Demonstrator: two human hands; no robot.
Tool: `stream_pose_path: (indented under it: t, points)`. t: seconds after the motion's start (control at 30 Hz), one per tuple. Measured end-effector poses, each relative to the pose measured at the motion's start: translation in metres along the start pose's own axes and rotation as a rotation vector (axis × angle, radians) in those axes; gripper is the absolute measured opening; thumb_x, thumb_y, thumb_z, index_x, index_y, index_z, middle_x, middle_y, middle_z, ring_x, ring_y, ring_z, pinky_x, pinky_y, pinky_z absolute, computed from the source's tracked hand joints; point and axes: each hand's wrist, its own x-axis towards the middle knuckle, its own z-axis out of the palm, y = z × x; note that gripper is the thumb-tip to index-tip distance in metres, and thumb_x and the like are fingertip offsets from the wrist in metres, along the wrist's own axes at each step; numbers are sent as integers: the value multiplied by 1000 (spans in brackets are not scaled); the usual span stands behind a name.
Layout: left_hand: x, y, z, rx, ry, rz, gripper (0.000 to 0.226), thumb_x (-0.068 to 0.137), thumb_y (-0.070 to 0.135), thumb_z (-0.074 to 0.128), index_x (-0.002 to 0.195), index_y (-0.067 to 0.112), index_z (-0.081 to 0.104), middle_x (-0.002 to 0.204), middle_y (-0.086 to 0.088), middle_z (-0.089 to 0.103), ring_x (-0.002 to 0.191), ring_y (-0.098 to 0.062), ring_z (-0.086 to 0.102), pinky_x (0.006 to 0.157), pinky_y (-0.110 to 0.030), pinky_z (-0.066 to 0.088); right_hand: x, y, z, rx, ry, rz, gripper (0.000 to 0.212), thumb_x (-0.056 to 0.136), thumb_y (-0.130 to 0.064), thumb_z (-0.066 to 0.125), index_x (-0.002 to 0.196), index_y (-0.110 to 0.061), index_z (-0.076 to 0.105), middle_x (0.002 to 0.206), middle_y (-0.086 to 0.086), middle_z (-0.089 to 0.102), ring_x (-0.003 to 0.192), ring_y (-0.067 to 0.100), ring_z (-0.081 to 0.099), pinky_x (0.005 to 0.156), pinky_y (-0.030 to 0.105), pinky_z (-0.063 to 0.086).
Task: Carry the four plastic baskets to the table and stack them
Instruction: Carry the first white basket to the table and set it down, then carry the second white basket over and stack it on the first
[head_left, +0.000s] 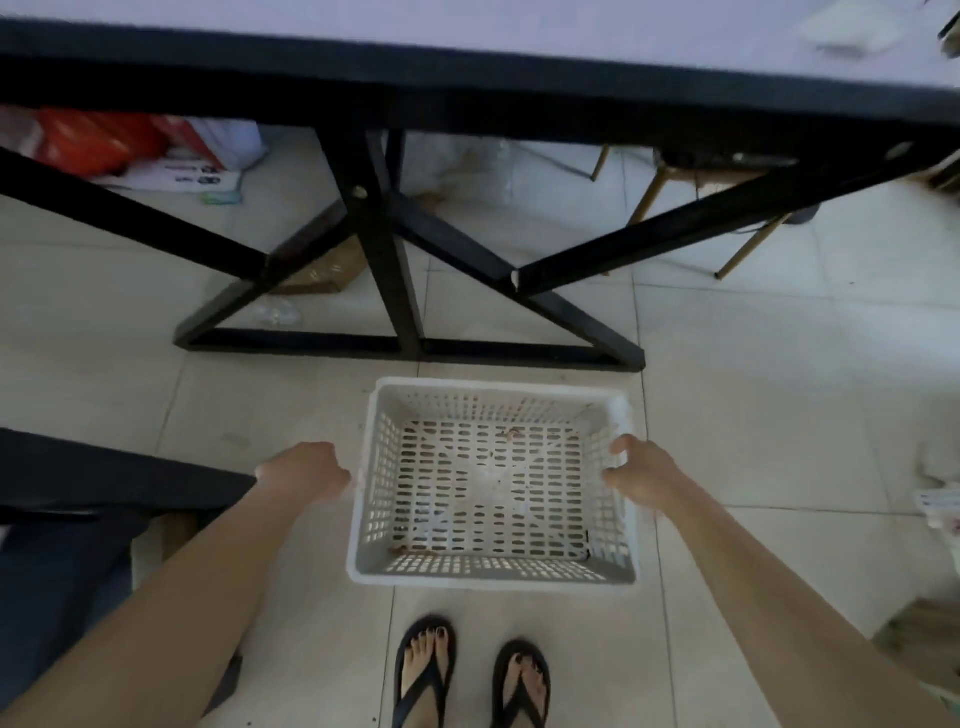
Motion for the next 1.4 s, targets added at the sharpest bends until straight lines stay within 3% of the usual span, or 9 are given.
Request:
stream_pose_path:
  t: [0.17, 0.27, 0.47, 0.53, 0.63, 0.87, 0.97, 1.17, 1.4]
  points:
    - [-108, -16, -35, -100, 80, 54, 50, 97, 30, 38, 141, 8, 42, 145, -11, 46, 129, -29, 48, 107, -38, 41, -94, -45, -39, -231, 3, -181, 39, 97, -19, 43, 134, -9, 49, 136, 9, 51, 128, 25, 48, 104, 30, 39]
    - [-191, -38, -35, -164, 99, 51, 50, 98, 30, 39, 140, 5, 44, 145, -12, 46, 129, -30, 48, 108, -38, 41, -144, -67, -43, -319, 49, -323, 32, 91, -19, 47, 121, -11, 56, 120, 5, 58, 117, 27, 55, 95, 34, 45]
    - [-369, -107, 35, -336, 326, -135, 40, 93, 32, 43, 123, 11, 59, 127, -10, 61, 114, -32, 59, 97, -40, 49, -284, -123, 4, -619, 24, -663, 38, 94, -21, 44, 128, -8, 53, 127, 11, 58, 101, 26, 56, 83, 32, 46]
    - [-430, -134, 73, -404, 339, -182, 42, 92, 32, 44, 129, 13, 53, 132, -9, 57, 117, -33, 56, 99, -43, 47, -338, -139, 37, -717, 6, -786, 37, 93, -23, 45, 126, -8, 54, 128, 11, 57, 114, 29, 55, 93, 34, 44]
    - [-521, -183, 133, -511, 377, -326, 44, 92, 31, 46, 134, 16, 48, 132, -9, 56, 119, -32, 55, 98, -43, 48, -430, -163, 96, -870, -100, -906, 21, 91, -23, 51, 105, -11, 61, 109, 9, 62, 99, 25, 57, 76, 30, 46]
    - [-710, -310, 282, -672, 397, -697, 29, 91, 31, 46, 109, 15, 63, 100, -5, 67, 94, -29, 65, 82, -40, 54, -653, -196, 261, -1024, -243, -1260, 33, 91, -22, 56, 120, -8, 58, 120, 11, 60, 102, 25, 59, 81, 33, 47]
    - [-771, -364, 355, -734, 397, -766, 28, 92, 24, 47, 106, 8, 65, 105, -13, 68, 90, -32, 63, 83, -43, 55, -729, -196, 340, -1114, -242, -1367, 33, 90, -20, 56, 120, -5, 59, 122, 13, 61, 94, 22, 57, 78, 31, 47]
    - [-850, -471, 476, -853, 493, -894, 35, 96, 17, 46, 127, 4, 58, 130, -17, 58, 121, -34, 54, 99, -38, 46, -830, -204, 486, -1181, -181, -1425, 35, 82, -31, 60, 114, -15, 62, 119, 6, 62, 109, 25, 59, 91, 35, 51]
    - [-835, -573, 550, -903, 400, -806, 35, 95, 22, 49, 124, 5, 60, 128, -14, 61, 111, -30, 58, 98, -38, 47, -844, -233, 595, -1277, -180, -1314, 22, 82, -30, 57, 98, -14, 61, 100, 7, 64, 89, 23, 60, 74, 31, 48]
